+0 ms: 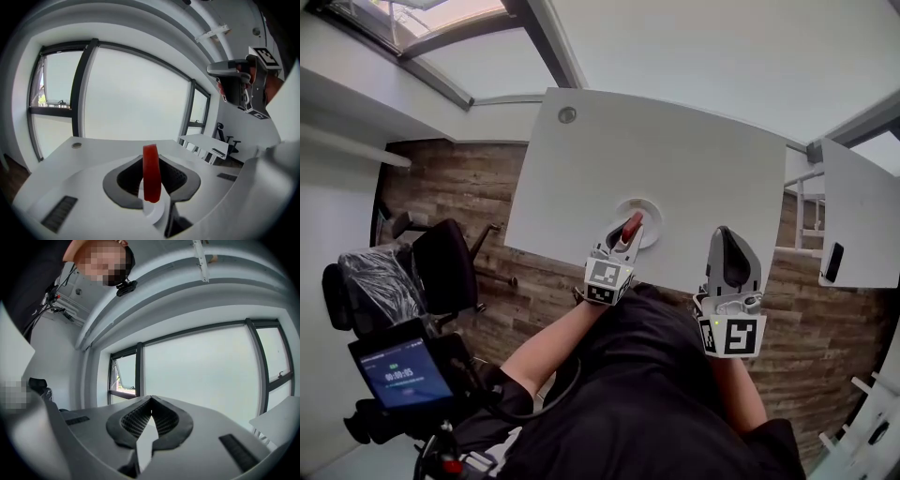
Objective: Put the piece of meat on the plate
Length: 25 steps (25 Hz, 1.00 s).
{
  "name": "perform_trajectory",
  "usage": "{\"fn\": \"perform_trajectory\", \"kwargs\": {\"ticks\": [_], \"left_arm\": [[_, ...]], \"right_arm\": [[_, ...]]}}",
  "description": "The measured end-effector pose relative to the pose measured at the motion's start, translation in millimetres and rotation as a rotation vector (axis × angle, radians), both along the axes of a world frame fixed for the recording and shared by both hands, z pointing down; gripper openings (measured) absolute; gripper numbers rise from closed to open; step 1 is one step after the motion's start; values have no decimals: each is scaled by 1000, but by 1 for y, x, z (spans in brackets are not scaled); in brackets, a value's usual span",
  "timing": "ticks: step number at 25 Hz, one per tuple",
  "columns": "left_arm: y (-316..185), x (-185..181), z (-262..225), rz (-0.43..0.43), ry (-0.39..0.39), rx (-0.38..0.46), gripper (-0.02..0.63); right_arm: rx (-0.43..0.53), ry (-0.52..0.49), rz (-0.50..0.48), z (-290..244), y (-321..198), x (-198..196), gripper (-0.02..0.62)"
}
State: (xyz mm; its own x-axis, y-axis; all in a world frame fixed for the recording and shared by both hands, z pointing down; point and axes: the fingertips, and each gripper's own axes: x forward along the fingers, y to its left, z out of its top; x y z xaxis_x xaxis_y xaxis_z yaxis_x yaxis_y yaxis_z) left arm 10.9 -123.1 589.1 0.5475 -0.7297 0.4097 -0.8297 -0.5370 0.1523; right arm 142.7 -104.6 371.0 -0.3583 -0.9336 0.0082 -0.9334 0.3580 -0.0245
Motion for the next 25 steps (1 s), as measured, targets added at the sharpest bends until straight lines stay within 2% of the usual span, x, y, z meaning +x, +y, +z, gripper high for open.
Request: {"fn": "perform_trajectory", "kwargs": {"ticks": [5,9,15,19,25], "left_arm": [[-12,10,43,-5,21,-94,94],[-5,16,58,17,9,-116,94],[-8,14,82,-8,5,-166,94],[-8,5,98,-31,29,-218,94],[-2,7,111,-1,72,-262,94]], "right_arm": [[-21,6,-36,16,-9,-3,5],[-16,20,-52,11,-3,-4,5],[-24,31,-48,12,1,-2,5],[6,66,-17,9,7,0,5],[3,69,-21,9,14,-3,5]]}}
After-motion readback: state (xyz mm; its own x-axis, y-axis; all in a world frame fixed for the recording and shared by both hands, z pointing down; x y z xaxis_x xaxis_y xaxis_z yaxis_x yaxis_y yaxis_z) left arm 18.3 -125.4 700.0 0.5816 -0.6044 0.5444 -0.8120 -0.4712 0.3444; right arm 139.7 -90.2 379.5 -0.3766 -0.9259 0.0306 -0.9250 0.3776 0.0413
